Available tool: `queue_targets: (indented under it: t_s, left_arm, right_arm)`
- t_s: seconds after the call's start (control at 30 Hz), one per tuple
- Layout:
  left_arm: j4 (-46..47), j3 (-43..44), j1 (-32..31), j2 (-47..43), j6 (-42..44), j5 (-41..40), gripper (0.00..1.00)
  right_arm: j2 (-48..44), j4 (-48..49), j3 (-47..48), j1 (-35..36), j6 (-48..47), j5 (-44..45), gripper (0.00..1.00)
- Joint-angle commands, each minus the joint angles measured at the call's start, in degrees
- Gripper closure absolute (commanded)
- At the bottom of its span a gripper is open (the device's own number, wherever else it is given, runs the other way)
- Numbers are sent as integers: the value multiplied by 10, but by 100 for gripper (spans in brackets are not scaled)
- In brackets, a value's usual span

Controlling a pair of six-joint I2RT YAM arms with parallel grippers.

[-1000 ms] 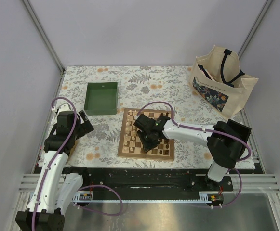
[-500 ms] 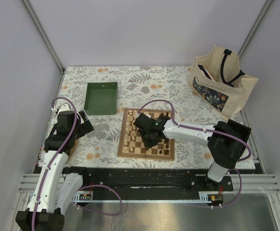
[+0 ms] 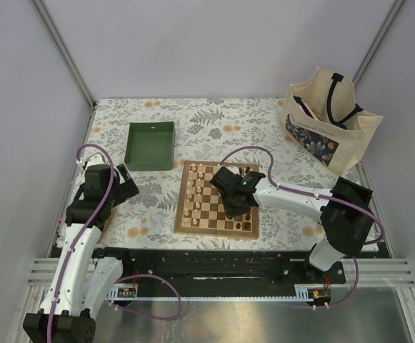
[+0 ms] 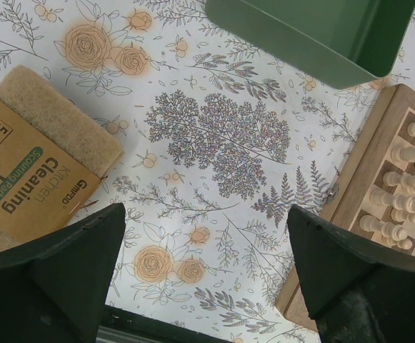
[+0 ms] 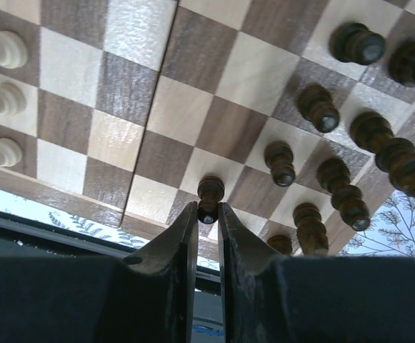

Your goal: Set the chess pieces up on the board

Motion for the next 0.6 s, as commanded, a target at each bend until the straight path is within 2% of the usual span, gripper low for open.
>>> queue_targets:
  t_s: [0.0, 0.57]
  left_arm:
    - [25, 6, 2, 3, 6, 9, 1]
    - [25, 6, 2, 3, 6, 8, 1]
  right_arm:
    - [-32, -3, -15, -15, 20, 27, 78]
    - [-46, -20, -25, -26, 26, 46, 78]
